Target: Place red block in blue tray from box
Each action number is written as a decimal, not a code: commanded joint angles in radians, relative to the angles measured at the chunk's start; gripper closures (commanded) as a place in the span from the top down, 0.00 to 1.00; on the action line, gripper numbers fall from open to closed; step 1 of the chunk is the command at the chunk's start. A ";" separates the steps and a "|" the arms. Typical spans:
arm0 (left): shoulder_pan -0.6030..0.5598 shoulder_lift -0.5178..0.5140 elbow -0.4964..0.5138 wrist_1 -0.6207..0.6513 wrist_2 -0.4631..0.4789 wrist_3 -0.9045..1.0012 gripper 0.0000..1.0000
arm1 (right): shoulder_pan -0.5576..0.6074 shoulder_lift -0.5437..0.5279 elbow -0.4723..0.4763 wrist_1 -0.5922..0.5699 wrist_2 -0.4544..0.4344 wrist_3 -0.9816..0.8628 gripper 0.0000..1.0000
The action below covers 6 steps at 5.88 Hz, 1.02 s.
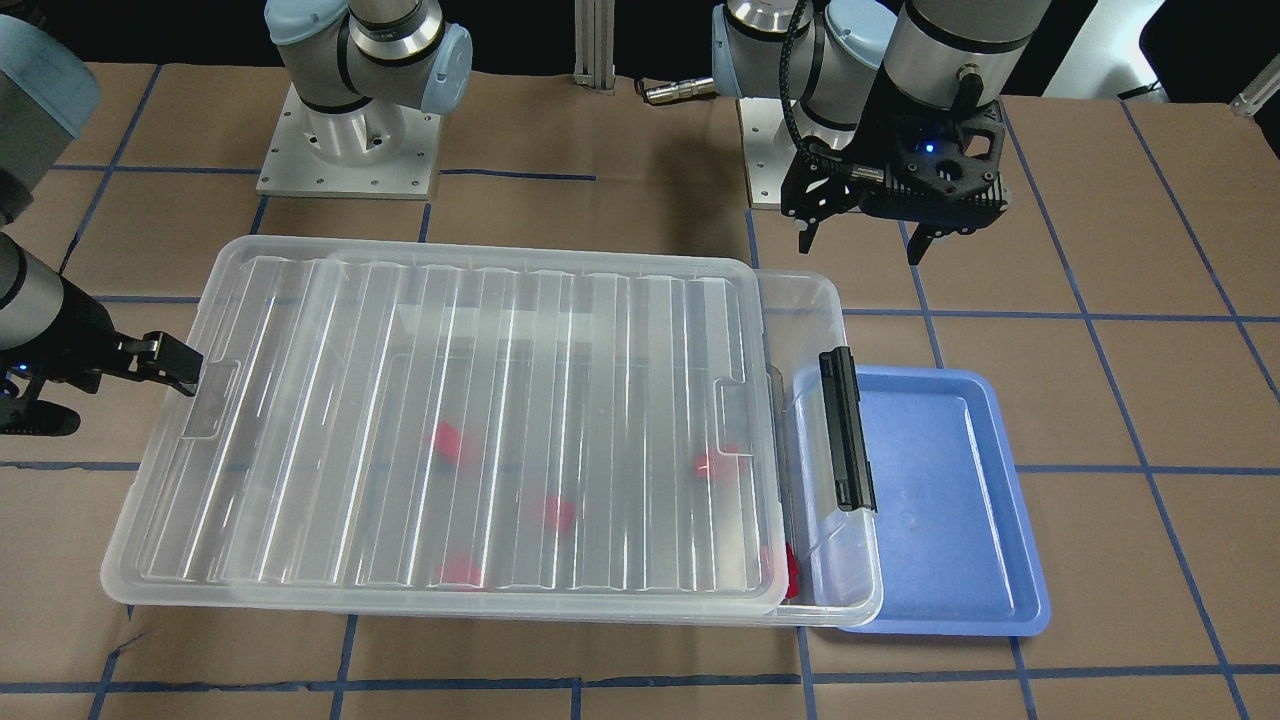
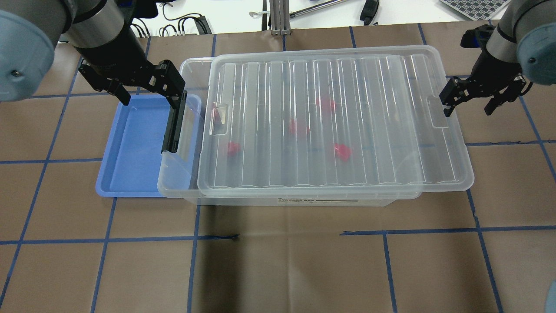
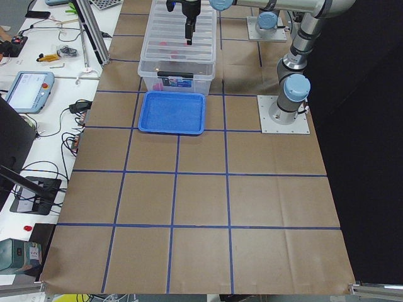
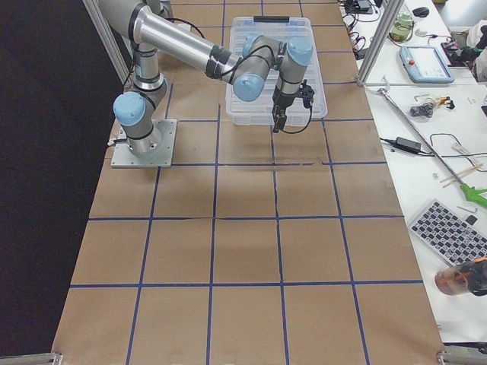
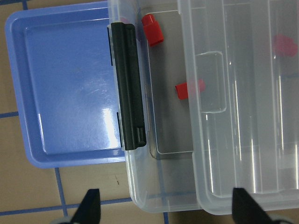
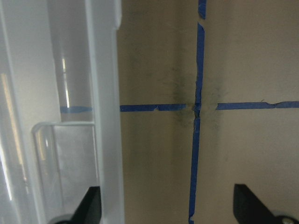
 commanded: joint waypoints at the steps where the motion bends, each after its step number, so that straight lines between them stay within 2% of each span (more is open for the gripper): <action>1: 0.000 -0.004 -0.001 0.001 0.001 0.039 0.99 | -0.022 0.000 0.000 -0.013 -0.016 -0.045 1.00; 2: -0.003 -0.016 0.010 0.001 -0.008 0.088 0.99 | -0.034 0.000 0.000 -0.025 -0.030 -0.079 1.00; 4: -0.011 -0.027 0.001 -0.008 -0.011 0.320 0.99 | -0.042 0.008 0.000 -0.041 -0.038 -0.105 1.00; 6: -0.020 -0.042 0.007 -0.001 -0.011 0.399 0.99 | -0.098 0.017 0.000 -0.065 -0.050 -0.177 1.00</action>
